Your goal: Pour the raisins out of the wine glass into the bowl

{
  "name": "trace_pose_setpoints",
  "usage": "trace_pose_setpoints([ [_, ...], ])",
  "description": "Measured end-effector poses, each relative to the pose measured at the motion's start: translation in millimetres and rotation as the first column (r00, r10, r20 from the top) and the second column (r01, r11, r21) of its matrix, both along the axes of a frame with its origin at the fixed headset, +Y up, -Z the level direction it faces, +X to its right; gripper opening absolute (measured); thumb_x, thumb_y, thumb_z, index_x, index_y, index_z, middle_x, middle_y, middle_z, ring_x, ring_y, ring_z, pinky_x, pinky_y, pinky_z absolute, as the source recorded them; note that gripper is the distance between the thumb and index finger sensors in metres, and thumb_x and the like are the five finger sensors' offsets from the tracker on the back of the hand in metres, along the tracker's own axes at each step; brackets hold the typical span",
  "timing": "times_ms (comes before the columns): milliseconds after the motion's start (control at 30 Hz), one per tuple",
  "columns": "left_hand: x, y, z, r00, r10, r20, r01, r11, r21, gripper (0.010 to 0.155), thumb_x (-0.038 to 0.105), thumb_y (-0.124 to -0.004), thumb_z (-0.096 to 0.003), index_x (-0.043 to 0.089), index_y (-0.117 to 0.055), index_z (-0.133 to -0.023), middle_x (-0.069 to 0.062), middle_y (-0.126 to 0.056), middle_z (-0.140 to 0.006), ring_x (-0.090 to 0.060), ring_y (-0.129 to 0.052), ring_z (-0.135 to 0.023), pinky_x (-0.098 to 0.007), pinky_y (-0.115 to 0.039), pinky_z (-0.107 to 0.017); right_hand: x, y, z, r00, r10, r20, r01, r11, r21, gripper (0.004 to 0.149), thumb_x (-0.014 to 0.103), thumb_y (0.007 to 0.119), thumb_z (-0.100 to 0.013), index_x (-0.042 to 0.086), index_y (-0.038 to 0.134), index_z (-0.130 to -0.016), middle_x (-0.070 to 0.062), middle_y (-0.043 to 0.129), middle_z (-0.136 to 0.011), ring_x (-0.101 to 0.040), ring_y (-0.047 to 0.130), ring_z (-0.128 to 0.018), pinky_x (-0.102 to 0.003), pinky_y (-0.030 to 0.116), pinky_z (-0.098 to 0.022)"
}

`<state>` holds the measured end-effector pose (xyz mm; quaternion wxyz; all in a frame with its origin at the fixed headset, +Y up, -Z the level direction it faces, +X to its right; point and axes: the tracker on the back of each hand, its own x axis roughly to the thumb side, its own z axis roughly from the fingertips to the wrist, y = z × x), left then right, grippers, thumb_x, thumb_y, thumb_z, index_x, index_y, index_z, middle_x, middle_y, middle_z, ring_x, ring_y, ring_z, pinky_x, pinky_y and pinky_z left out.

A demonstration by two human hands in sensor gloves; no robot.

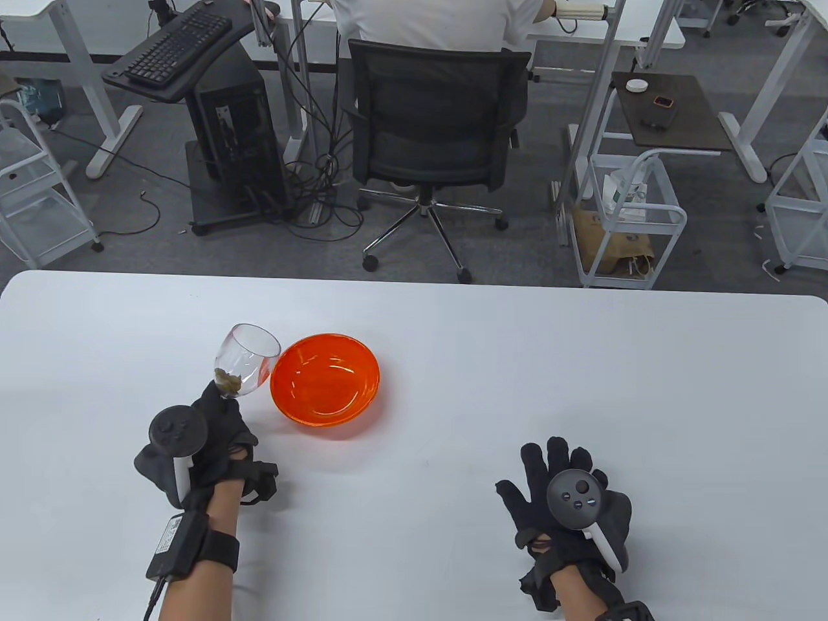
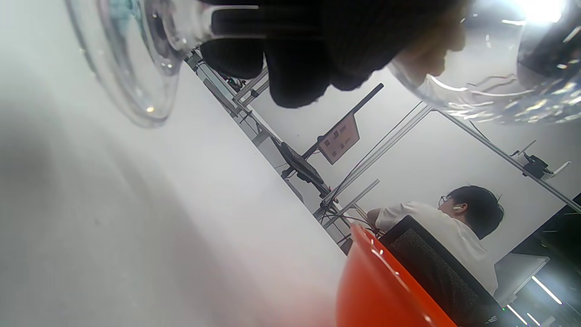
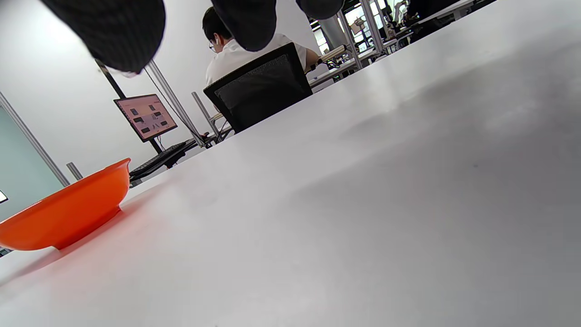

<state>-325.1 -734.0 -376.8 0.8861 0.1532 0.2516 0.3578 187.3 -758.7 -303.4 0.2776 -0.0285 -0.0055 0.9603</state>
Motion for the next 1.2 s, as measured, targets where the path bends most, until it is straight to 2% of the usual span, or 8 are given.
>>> trace_pose_setpoints([
  [100, -0.2, 0.3, 1.5, 1.0, -0.025, 0.001, 0.025, 1.0, 0.003, 0.052, 0.033, -0.078, -0.0466, 0.034, -0.073, -0.098, 0.0, -0.088, -0.092, -0.031, -0.064, -0.1, -0.061, -0.014, -0.071, 0.5, 0.5, 0.5, 1.0, -0.001, 0.003, 0.001, 1.0, 0.003, 0.074, 0.055, 0.074, -0.051, 0.018, 0.048, -0.11, -0.024, 0.024, -0.12, -0.061, 0.011, -0.101, -0.071, 0.003, -0.067],
  [200, -0.6, 2.2, 3.7, 0.994, -0.109, 0.007, 0.109, 0.994, 0.001, 0.052, 0.033, -0.077, -0.0467, 0.034, -0.073, -0.098, 0.001, -0.087, -0.093, -0.031, -0.062, -0.101, -0.061, -0.013, -0.07, 1.4, 0.4, 0.8, 1.0, 0.0, 0.008, 0.0, 1.0, 0.006, 0.074, 0.055, 0.074, -0.051, 0.018, 0.049, -0.11, -0.024, 0.024, -0.12, -0.061, 0.012, -0.101, -0.071, 0.003, -0.067],
  [467, 0.6, 5.2, 8.2, 0.983, -0.182, 0.016, 0.182, 0.983, 0.008, 0.051, 0.032, -0.077, -0.0468, 0.034, -0.074, -0.098, 0.0, -0.087, -0.094, -0.033, -0.06, -0.102, -0.061, -0.01, -0.069, -0.5, -2.9, -0.7, 1.0, 0.015, 0.003, -0.015, 1.0, -0.017, 0.074, 0.055, 0.074, -0.051, 0.018, 0.049, -0.11, -0.024, 0.024, -0.12, -0.061, 0.011, -0.101, -0.071, 0.003, -0.067],
  [1200, 15.2, 7.3, 10.3, 0.926, -0.375, 0.05, 0.376, 0.927, -0.013, 0.05, 0.03, -0.081, -0.0466, 0.035, -0.078, -0.096, -0.002, -0.088, -0.094, -0.032, -0.063, -0.099, -0.062, -0.011, -0.069, -1.5, -1.7, 0.6, 0.999, 0.046, -0.007, -0.046, 0.999, -0.022, 0.074, 0.055, 0.074, -0.051, 0.018, 0.049, -0.11, -0.025, 0.023, -0.119, -0.062, 0.011, -0.1, -0.071, 0.004, -0.067],
])
